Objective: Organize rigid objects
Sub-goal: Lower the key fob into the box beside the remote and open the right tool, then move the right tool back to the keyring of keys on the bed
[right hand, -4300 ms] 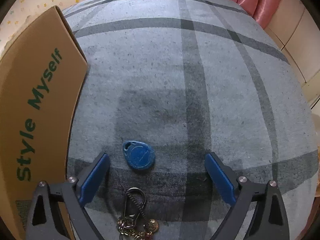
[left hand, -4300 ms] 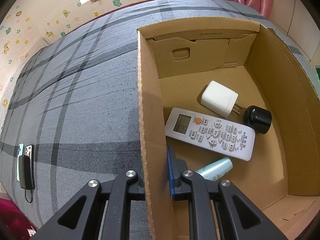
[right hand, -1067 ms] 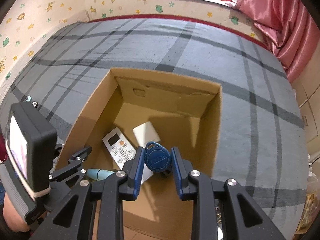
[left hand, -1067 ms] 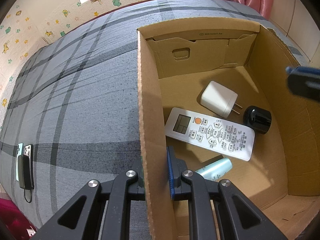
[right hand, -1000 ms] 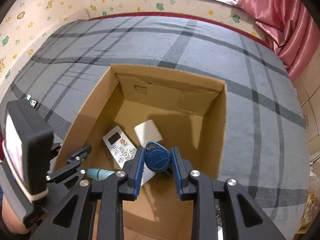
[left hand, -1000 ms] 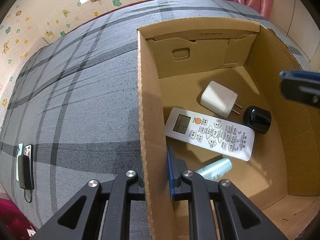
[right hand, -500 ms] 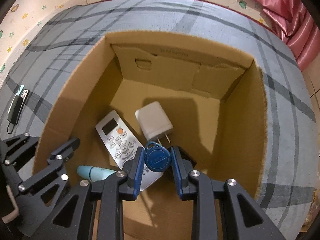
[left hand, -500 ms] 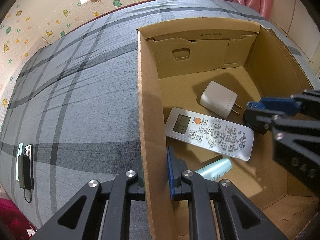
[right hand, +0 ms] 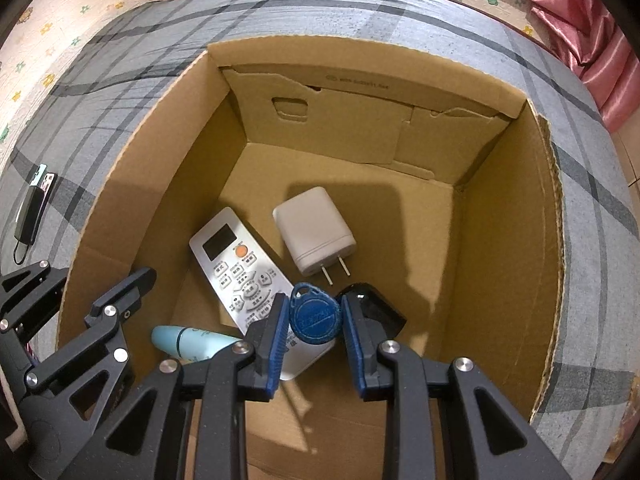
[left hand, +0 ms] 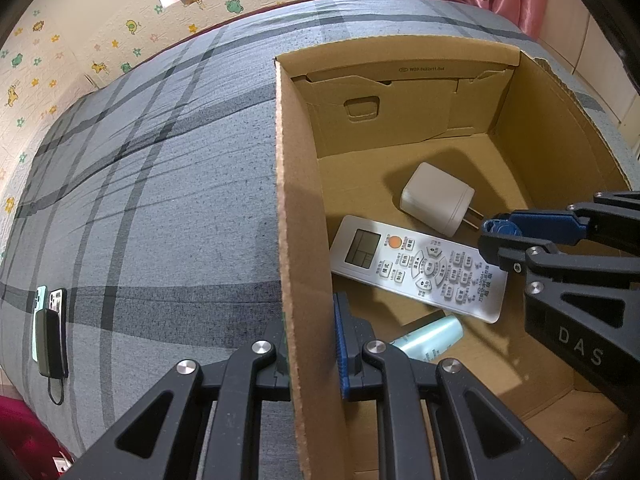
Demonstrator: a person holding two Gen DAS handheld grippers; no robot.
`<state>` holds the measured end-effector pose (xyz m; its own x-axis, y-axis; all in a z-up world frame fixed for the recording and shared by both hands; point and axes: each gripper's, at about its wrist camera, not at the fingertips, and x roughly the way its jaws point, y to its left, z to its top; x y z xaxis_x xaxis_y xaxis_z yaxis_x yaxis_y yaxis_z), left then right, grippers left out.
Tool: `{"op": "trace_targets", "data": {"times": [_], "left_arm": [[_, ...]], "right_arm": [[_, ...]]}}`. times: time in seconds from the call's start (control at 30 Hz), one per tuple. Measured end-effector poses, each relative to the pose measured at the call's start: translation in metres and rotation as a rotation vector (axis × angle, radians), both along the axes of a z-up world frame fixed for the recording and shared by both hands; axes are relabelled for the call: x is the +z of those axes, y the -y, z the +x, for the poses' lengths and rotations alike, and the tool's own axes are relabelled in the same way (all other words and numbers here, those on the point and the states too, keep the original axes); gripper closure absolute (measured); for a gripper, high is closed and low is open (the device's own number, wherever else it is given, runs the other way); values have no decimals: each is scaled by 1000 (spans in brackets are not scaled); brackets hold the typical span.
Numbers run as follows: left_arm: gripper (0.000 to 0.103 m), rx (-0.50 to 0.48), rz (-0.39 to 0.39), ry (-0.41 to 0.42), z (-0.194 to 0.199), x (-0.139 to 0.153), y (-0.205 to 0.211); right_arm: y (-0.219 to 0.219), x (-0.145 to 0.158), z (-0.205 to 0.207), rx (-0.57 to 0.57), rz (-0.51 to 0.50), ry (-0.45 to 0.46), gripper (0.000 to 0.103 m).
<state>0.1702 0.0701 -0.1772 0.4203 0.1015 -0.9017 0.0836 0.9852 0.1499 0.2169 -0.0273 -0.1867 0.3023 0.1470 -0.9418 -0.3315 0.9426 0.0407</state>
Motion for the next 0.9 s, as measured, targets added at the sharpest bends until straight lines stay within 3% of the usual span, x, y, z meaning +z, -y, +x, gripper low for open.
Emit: {"op": "trace_targets", "data": {"times": [0.2, 0.37, 0.53, 0.73, 0.9], "left_arm": [[88, -1, 3, 1, 0, 1, 1], [88, 0, 1, 1, 0, 1, 0], [88, -1, 3, 1, 0, 0, 0], [88, 0, 3, 1, 0, 1, 0], [88, 0, 4, 0, 0, 1, 0]], "right_arm": [[-2, 3, -2, 5, -3, 12, 74], [-1, 7, -4, 4, 4, 17, 58], [2, 13, -4, -12, 4, 40, 48], [9, 28, -6, -33, 37, 71, 45], [16, 46, -9, -47, 57, 108, 34]]}}
